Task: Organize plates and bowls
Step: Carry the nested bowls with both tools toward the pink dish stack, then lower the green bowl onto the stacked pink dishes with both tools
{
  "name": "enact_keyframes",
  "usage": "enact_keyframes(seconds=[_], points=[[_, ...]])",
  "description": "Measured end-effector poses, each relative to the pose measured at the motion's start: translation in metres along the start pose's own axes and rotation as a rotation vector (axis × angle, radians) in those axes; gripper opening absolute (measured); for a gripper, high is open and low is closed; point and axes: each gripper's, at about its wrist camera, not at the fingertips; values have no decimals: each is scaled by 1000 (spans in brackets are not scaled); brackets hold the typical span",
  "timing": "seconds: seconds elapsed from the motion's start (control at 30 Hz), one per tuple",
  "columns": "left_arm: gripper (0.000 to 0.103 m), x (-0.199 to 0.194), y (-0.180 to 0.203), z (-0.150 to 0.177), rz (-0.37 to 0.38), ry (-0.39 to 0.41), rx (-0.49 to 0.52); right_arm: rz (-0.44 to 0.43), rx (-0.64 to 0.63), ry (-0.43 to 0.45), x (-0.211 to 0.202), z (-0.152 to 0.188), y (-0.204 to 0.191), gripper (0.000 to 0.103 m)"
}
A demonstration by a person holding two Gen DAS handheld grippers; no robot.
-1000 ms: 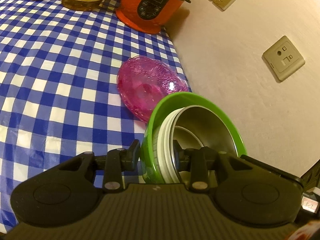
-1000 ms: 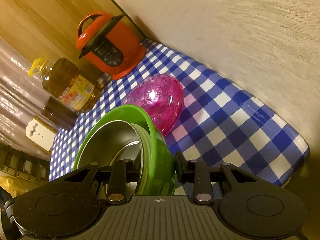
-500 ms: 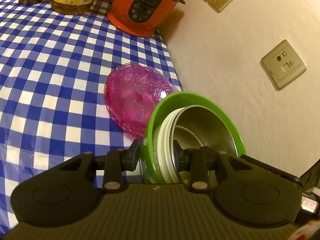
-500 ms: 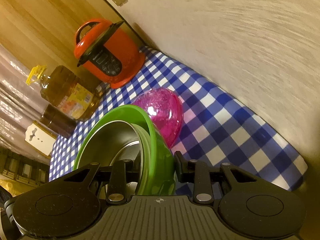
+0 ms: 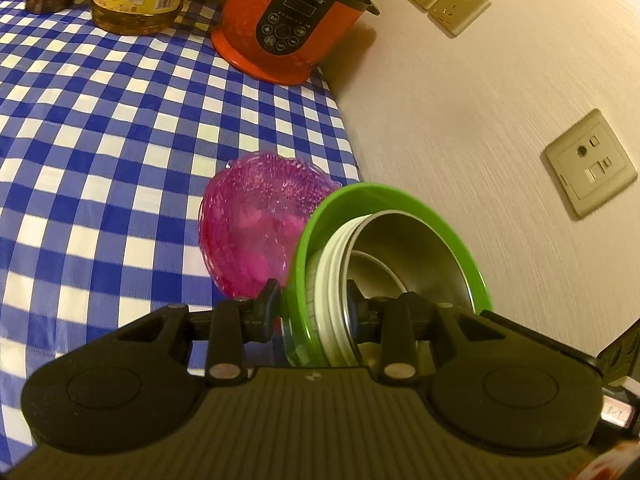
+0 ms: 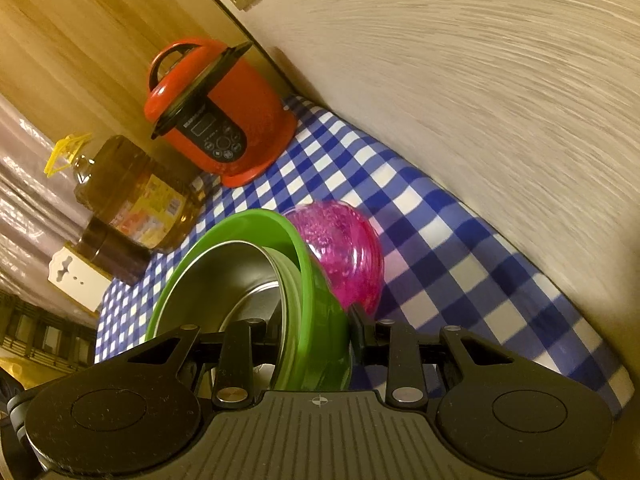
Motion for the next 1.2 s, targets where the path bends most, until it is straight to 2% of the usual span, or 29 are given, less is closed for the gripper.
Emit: enact_keyframes(seconds=[0.73,1.2], points=[[29,52,-7,-50,-13,-24,-23,5,-46,-25,63,-42,0,31],[29,81,-19,-55,-52,-52,-20,3,-63,-70,96,-42,11,31]])
Point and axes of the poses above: each gripper's, at about its wrist camera, not at the fingertips, and x roughly the way its jaws point, y to its right, z to its underside, and after that the axes turned 11 degrees about -x, right-handed
